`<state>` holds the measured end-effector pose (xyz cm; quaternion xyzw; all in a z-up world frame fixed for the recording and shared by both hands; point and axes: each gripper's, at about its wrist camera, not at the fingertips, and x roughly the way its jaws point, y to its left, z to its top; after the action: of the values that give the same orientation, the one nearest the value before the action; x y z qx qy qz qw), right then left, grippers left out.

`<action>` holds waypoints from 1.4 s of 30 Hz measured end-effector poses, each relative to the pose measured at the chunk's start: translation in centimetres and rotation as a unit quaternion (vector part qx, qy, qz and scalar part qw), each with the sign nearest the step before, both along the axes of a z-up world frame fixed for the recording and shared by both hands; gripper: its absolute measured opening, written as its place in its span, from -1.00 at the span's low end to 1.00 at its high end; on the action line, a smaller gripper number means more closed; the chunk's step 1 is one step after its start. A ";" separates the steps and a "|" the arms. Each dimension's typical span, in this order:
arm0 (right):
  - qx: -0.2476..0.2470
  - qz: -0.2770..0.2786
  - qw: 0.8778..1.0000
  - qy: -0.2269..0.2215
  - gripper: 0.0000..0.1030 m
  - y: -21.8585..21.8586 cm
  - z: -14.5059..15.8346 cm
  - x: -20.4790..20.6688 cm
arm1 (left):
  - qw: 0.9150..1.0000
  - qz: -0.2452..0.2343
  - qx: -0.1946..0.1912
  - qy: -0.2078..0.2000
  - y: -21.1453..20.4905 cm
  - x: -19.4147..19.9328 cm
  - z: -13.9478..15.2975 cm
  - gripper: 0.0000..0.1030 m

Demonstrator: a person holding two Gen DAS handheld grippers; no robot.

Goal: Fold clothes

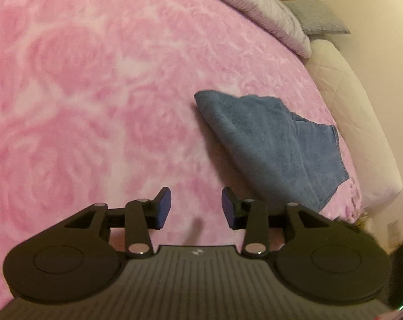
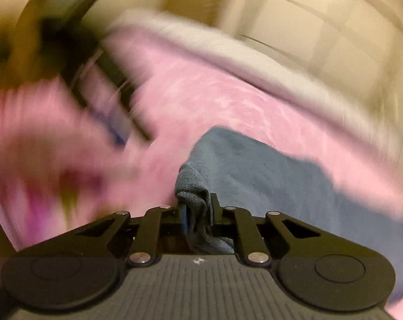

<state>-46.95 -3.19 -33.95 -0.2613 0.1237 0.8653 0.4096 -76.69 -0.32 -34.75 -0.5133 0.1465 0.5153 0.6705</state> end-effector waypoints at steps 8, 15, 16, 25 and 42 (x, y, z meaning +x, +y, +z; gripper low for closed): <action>-0.143 -0.241 0.865 0.418 -0.75 7.0 0.9 20.6 | 0.996 -0.064 0.052 0.021 2.8 5.4 2.4 -0.26; -0.230 -0.384 0.743 0.498 -0.51 8.8 -7.6 29.9 | 0.991 -0.124 0.052 0.024 6.1 12.6 1.2 -0.24; -0.227 -0.374 0.744 0.505 -0.39 8.9 -7.7 30.0 | 0.990 -0.128 0.050 0.026 6.3 13.3 1.0 -0.24; -0.129 -0.338 0.876 0.319 -0.68 8.8 -0.7 28.0 | 0.988 -0.141 0.044 0.037 7.5 17.3 0.0 -0.24; -0.090 -0.429 0.802 0.406 -0.08 9.3 -2.7 36.0 | 0.984 -0.164 0.054 0.052 11.0 21.4 -0.9 -0.23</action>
<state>-10.94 6.11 -36.62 0.1581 0.4553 0.6130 0.6260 -55.32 10.64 -35.61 -0.4177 0.2355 0.4312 0.7643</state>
